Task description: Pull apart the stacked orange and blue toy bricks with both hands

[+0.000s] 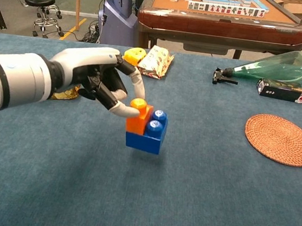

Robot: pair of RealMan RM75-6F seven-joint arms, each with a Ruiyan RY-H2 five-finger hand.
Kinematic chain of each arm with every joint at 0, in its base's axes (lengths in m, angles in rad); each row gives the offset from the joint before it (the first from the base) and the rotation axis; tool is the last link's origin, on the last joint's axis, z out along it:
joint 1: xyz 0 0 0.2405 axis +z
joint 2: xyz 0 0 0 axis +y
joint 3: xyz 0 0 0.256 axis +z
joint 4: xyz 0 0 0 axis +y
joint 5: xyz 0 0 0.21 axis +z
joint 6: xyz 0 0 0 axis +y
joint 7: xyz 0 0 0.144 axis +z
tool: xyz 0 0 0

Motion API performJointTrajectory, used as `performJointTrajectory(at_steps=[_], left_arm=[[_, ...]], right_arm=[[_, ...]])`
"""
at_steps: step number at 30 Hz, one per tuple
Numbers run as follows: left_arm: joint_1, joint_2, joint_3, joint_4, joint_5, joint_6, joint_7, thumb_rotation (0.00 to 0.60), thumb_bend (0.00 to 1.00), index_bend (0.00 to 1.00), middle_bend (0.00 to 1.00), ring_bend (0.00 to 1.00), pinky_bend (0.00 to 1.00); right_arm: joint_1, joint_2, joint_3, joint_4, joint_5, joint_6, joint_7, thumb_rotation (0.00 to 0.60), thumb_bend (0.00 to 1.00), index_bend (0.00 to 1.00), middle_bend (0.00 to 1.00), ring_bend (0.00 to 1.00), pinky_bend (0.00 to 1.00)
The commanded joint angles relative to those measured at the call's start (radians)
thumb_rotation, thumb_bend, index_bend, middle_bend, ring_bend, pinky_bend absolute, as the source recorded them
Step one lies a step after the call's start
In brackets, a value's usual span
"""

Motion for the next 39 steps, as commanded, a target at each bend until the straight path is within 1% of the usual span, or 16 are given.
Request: performJointTrajectory(at_steps=[1, 4, 8, 15, 18, 26, 31, 35, 39], left_arm=[[0.011, -0.004, -0.023, -0.007, -0.014, 0.02, -0.028, 0.6, 0.55, 0.7, 0.88, 0.95, 1.0], [0.02, -0.01, -0.05, -0.009, -0.034, 0.044, -0.056, 0.6, 0.55, 0.71, 0.88, 0.95, 1.0], [0.028, -0.018, -0.083, -0.009, -0.056, 0.067, -0.084, 0.6, 0.55, 0.72, 0.88, 0.96, 1.0], [0.047, -0.046, -0.142, 0.006, -0.057, 0.117, -0.155, 0.6, 0.56, 0.72, 0.88, 0.96, 1.0], [0.05, -0.062, -0.165, 0.011, -0.062, 0.144, -0.167, 0.6, 0.57, 0.73, 0.88, 0.96, 1.0], [0.05, -0.078, -0.217, 0.006, -0.096, 0.171, -0.185, 0.6, 0.58, 0.73, 0.88, 0.96, 1.0], [0.049, -0.084, -0.235, 0.004, -0.109, 0.177, -0.189, 0.6, 0.58, 0.73, 0.88, 0.96, 1.0], [0.047, -0.084, -0.242, 0.001, -0.111, 0.178, -0.187, 0.6, 0.58, 0.73, 0.88, 0.97, 1.0], [0.046, -0.084, -0.245, -0.003, -0.108, 0.183, -0.181, 0.6, 0.58, 0.73, 0.88, 0.97, 1.0]], right_arm=[[0.027, 0.001, 0.015, -0.032, -0.001, -0.027, 0.015, 0.6, 0.05, 0.41, 0.57, 0.66, 0.77], [0.065, 0.01, 0.034, -0.077, 0.018, -0.075, 0.012, 0.6, 0.0, 0.41, 0.66, 0.75, 0.84], [0.116, 0.016, 0.065, -0.129, 0.062, -0.139, -0.006, 0.6, 0.0, 0.41, 0.75, 0.84, 0.9], [0.212, 0.01, 0.136, -0.21, 0.19, -0.243, -0.055, 0.6, 0.0, 0.32, 0.91, 0.99, 1.0], [0.253, 0.008, 0.16, -0.237, 0.252, -0.293, -0.064, 0.6, 0.0, 0.29, 0.95, 1.0, 1.0], [0.357, -0.041, 0.205, -0.246, 0.403, -0.381, -0.093, 0.6, 0.0, 0.23, 0.97, 1.0, 1.0], [0.416, -0.083, 0.221, -0.225, 0.472, -0.433, -0.084, 0.6, 0.0, 0.15, 0.97, 1.0, 1.0], [0.464, -0.126, 0.23, -0.183, 0.524, -0.474, -0.068, 0.6, 0.0, 0.09, 0.97, 1.0, 1.0], [0.493, -0.175, 0.24, -0.137, 0.562, -0.489, -0.038, 0.6, 0.0, 0.03, 0.97, 1.0, 1.0]])
